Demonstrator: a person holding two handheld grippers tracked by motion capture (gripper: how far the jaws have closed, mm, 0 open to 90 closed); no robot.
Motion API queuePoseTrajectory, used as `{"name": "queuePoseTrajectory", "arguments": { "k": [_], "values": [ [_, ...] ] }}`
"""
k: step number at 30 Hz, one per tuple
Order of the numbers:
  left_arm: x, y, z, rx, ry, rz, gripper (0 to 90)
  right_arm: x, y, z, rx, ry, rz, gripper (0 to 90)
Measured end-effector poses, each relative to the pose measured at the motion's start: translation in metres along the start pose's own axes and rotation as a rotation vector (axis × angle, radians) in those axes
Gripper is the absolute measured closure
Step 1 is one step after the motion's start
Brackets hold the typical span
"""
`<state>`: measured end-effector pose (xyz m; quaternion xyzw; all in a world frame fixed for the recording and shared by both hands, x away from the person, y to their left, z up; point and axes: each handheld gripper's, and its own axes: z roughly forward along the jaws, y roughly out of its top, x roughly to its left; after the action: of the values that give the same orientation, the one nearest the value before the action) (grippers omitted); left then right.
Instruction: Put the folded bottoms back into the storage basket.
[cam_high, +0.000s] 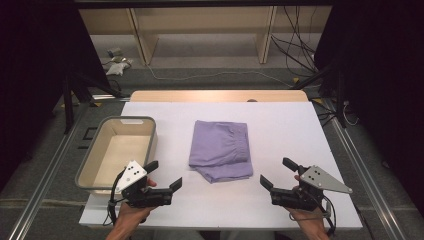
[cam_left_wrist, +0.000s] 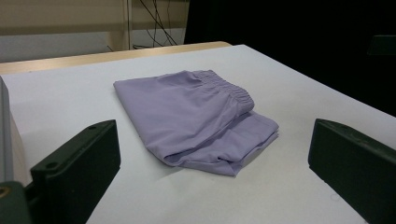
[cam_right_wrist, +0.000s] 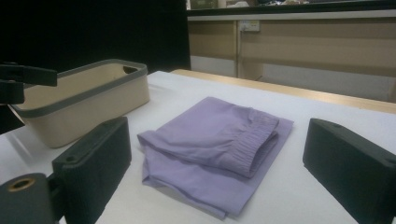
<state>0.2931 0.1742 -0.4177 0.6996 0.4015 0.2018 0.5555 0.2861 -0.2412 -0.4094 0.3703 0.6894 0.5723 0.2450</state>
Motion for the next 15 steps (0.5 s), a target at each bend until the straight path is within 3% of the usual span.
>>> {"name": "queuePoseTrajectory", "arguments": {
  "k": [15],
  "values": [
    [-0.0010, 0.0007, 0.0016, -0.003, 0.009, -0.002, 2.1, -0.0012, 0.0032, 0.0003, -0.011, -0.009, -0.021, 8.4]
  ]
}}
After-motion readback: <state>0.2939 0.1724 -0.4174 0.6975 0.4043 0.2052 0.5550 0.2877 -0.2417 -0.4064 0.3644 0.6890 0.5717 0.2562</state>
